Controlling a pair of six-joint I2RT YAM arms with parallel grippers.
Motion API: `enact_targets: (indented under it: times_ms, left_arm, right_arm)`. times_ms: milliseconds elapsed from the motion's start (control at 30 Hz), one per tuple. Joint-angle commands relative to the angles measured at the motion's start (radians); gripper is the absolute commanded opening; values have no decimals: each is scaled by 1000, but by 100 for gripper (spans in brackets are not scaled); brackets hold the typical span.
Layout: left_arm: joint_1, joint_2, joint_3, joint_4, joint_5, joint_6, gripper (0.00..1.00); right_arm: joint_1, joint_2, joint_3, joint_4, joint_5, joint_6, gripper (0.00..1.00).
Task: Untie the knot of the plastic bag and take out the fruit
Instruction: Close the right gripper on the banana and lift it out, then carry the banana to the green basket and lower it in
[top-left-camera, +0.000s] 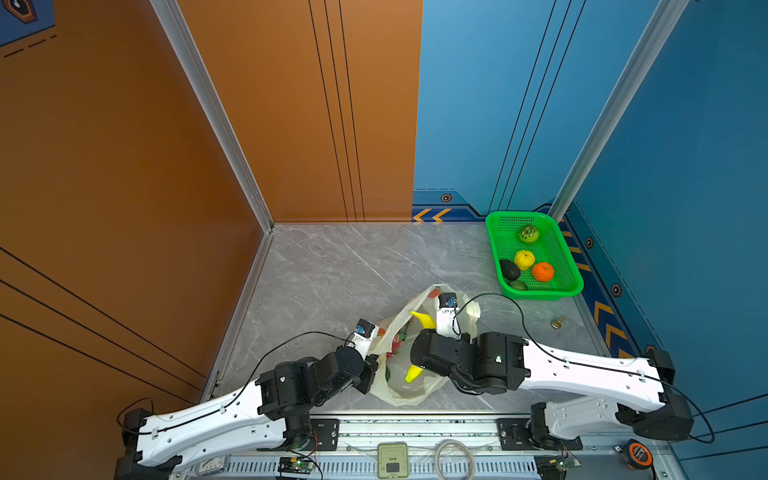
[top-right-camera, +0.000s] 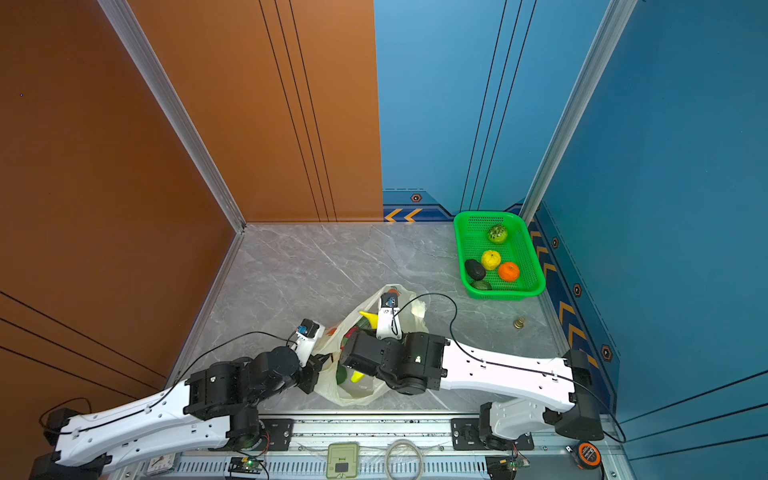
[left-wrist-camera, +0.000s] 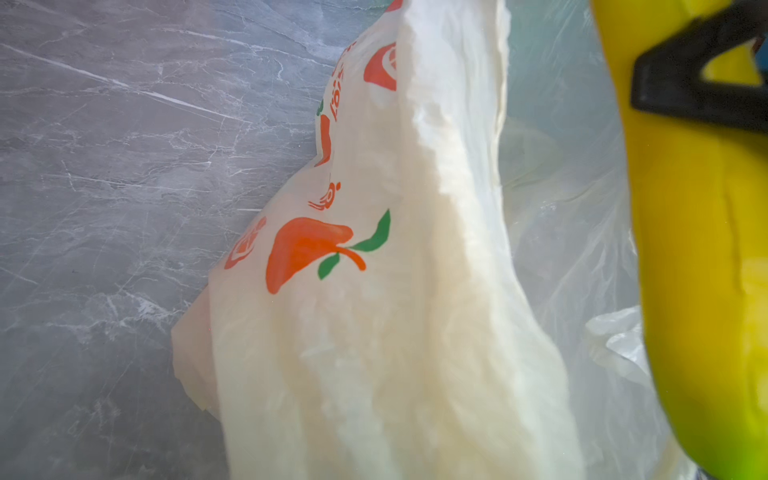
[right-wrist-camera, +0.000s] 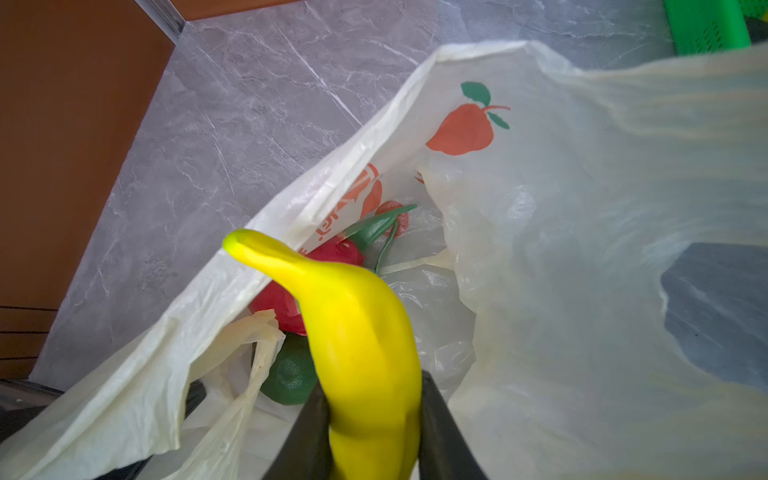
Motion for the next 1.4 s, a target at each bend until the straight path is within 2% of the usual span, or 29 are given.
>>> enact_targets:
  times_ms: [0, 200, 333, 433, 567, 733, 800, 933, 1100, 1367]
  left_arm:
    - [-12, -4, 19, 13, -29, 15, 0]
    - [-13, 7, 23, 16, -28, 20, 0]
    - [-12, 12, 23, 16, -27, 20, 0]
    - [-13, 11, 23, 15, -31, 22, 0]
    - [-11, 14, 28, 17, -34, 25, 0]
    - [-10, 16, 33, 23, -40, 31, 0]
    - [-10, 20, 36, 25, -40, 33, 0]
    - [-8, 30, 39, 33, -37, 35, 0]
    - [-8, 44, 41, 49, -32, 37, 0]
    - [-2, 77, 50, 69, -22, 36, 0]
  right_arm:
    - [3, -41, 54, -98, 57, -40, 21]
    - [-86, -86, 127, -104, 30, -129, 21]
    - [-232, -115, 175, -104, -56, -232, 21]
    - [-387, -137, 200, -105, -147, -311, 21]
    - [-662, -158, 205, -105, -307, -407, 21]
    - [-1018, -158, 146, -47, -500, -482, 21]
    - [-1121, -143, 123, -18, -551, -513, 21]
    - [-1299, -69, 99, 53, -591, -581, 21]
    - [-1449, 87, 109, 150, -600, -636, 21]
    - [-1571, 475, 363, 165, -567, -751, 22]
